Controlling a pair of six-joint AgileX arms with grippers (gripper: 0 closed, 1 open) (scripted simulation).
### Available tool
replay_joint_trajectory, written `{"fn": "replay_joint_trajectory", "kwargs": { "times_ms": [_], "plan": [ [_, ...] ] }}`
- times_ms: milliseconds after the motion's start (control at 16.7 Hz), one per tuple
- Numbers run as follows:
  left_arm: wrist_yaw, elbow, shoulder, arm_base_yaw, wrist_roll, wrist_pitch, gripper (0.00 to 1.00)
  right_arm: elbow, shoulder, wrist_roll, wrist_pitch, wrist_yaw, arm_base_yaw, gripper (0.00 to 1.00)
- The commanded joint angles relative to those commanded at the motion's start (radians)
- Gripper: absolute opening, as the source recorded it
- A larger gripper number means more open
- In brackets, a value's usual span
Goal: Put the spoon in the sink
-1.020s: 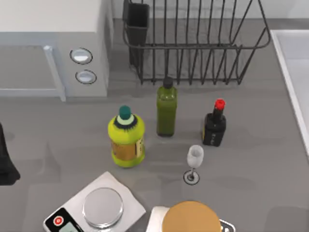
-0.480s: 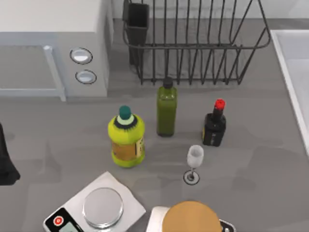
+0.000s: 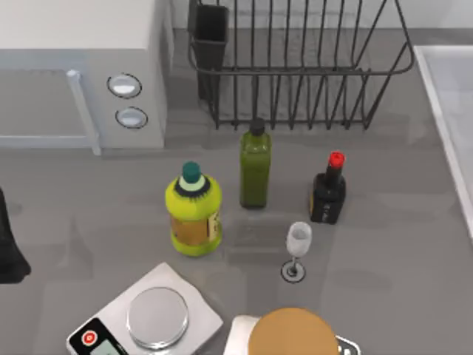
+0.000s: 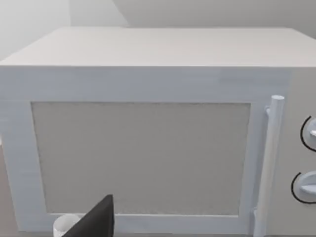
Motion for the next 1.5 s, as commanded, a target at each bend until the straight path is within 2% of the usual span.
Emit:
{"fn": "replay_joint_trajectory", "kwargs": {
  "times_ms": [300,600,1080,1500],
  "plan": [
    [0.000,0.000,0.000,0.000,0.000,0.000,1.00,0.445,0.301,0.083,-0.113,0.025,0.088,0.00],
    [0.000,0.000,0.000,0.000,0.000,0.000,1.00,0.646,0.449,0.128,-0.158,0.041,0.138,0.00],
    [0.000,0.000,0.000,0.000,0.000,0.000,1.00,0.613,0.436,0.130,-0.122,0.040,0.135,0.00],
    [0.000,0.000,0.000,0.000,0.000,0.000,1.00,0.260,0.332,0.122,0.100,0.038,0.135,0.00]
  ]
}}
